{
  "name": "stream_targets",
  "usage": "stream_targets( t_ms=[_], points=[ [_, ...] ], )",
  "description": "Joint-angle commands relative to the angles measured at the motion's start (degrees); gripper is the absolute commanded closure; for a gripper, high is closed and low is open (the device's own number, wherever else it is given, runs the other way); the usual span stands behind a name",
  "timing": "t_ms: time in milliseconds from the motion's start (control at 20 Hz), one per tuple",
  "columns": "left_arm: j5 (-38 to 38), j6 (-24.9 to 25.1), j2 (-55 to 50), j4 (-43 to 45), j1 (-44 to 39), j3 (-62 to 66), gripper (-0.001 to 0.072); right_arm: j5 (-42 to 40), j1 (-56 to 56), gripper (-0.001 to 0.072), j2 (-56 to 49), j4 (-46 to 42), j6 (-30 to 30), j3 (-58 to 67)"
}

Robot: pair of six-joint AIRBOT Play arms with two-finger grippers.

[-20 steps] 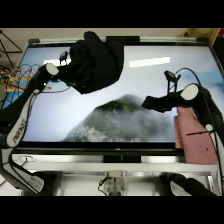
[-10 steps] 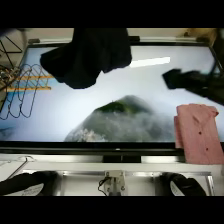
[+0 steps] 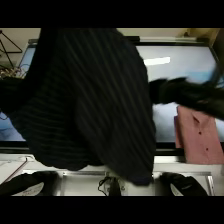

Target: Fold the shirts.

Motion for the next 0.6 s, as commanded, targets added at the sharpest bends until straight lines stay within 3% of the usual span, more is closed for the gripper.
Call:
stream_targets(
  t_ms=[0, 250, 350, 550],
  points=[
    [-9.3, -0.4, 0.0, 0.5, 5.2, -3.6, 0.0667, 3.2, 12.1, 0.0046, -5.7, -7.4, 2.7, -9.3],
    [-14.8, 0.4, 0.0, 2.7, 6.6, -6.1, 0.0666, 0.3, 21.6, 0.0046, -14.5, -8.5, 0.2, -11.6],
    [-14.8, 0.4, 0.0, 5.3, 6.6, -6.1, 0.0666, 2.6, 19.2, 0.0046, -12.7, -13.8, 3.1, -10.3],
    [-15.0, 0.4, 0.0, 7.4, 6.6, -6.1, 0.0666, 6.0, 7.0, 0.0046, -7.1, -17.7, 2.7, -7.1]
  ],
)
